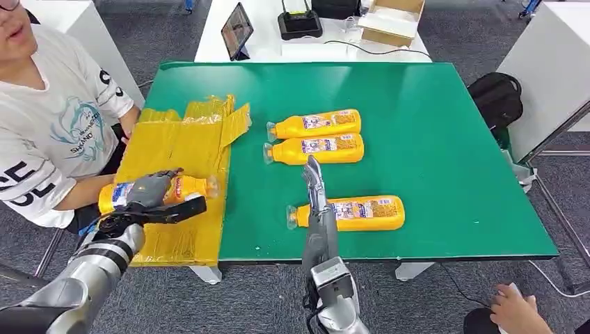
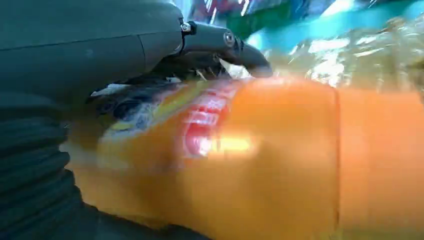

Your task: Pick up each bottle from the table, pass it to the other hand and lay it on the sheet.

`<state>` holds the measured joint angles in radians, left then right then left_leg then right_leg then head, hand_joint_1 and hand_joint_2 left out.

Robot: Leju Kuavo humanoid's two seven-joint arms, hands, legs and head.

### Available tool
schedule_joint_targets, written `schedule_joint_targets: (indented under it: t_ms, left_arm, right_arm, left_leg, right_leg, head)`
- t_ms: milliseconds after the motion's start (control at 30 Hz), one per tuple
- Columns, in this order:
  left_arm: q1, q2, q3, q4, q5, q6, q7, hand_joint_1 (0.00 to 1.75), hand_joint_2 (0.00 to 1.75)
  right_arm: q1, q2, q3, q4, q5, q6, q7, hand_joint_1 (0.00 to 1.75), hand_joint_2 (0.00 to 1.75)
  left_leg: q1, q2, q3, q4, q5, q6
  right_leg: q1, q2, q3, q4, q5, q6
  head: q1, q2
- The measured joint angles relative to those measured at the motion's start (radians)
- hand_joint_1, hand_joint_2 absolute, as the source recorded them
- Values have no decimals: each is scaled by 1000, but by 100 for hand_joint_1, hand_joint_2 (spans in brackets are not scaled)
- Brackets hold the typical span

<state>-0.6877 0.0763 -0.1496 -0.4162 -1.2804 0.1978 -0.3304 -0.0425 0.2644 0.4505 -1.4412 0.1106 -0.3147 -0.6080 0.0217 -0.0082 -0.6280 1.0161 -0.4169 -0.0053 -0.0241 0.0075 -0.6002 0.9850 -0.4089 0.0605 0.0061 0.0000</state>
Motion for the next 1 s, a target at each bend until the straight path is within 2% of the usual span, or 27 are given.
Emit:
schedule_joint_targets:
  t_ms: [300, 433, 667, 767, 800, 833, 900, 1000]
  left_arm:
    - [-9, -16, 78, 3, 67, -62, -22, 0, 0]
    - [-21, -18, 102, 3, 126, -145, -44, 0, 0]
    - [-28, -38, 184, -10, 401, -355, -200, 0, 0]
    - [24, -91, 262, -78, 605, -263, -229, 0, 0]
    - [37, -104, 277, -99, 631, -250, -221, 0, 0]
    - [46, -117, 284, -116, 638, -249, -216, 0, 175]
    - [62, -130, 295, -145, 659, -226, -214, 0, 175]
    - [94, -168, 324, -215, 744, 47, -289, 0, 175]
  right_arm:
    - [-2, 0, 0, 17, -6, 7, 12, 0, 0]
    - [-5, 0, 0, 28, -22, 21, 22, 0, 0]
    - [-17, 0, -2, 64, -41, 46, 35, 0, 0]
    - [-16, 0, -3, 76, -41, 47, 35, 0, 0]
    - [-16, 0, -4, 78, -41, 47, 35, 0, 175]
    - [-16, 0, -4, 80, -41, 48, 35, 0, 175]
    - [-16, 0, -5, 85, -41, 48, 35, 0, 175]
    - [-16, 0, -5, 91, -20, 48, 48, 0, 175]
  left_leg:
    - [0, -1, 4, 0, 0, 0]
    - [0, -1, 7, 0, 0, 0]
    - [0, -2, 9, 0, 0, 0]
    - [0, -2, 7, 0, 0, 0]
    - [0, -2, 6, 0, 0, 0]
    - [0, -2, 5, 0, 0, 0]
    - [0, -2, 5, 0, 0, 0]
    - [0, 0, 3, 0, 0, 0]
  right_leg:
    - [0, -1, 4, 0, 0, 0]
    - [0, -1, 7, 0, 0, 0]
    - [0, -1, 9, 0, 0, 0]
    - [0, -1, 7, 0, 0, 0]
    - [0, -1, 6, 0, 0, 0]
    - [0, -1, 6, 0, 0, 0]
    - [0, -1, 5, 0, 0, 0]
    - [0, 0, 2, 0, 0, 0]
  head:
    - [0, 0]
    - [0, 0]
    - [0, 0]
    - [1, 0]
    - [1, 0]
    - [1, 0]
    - [0, 0]
    - [1, 0]
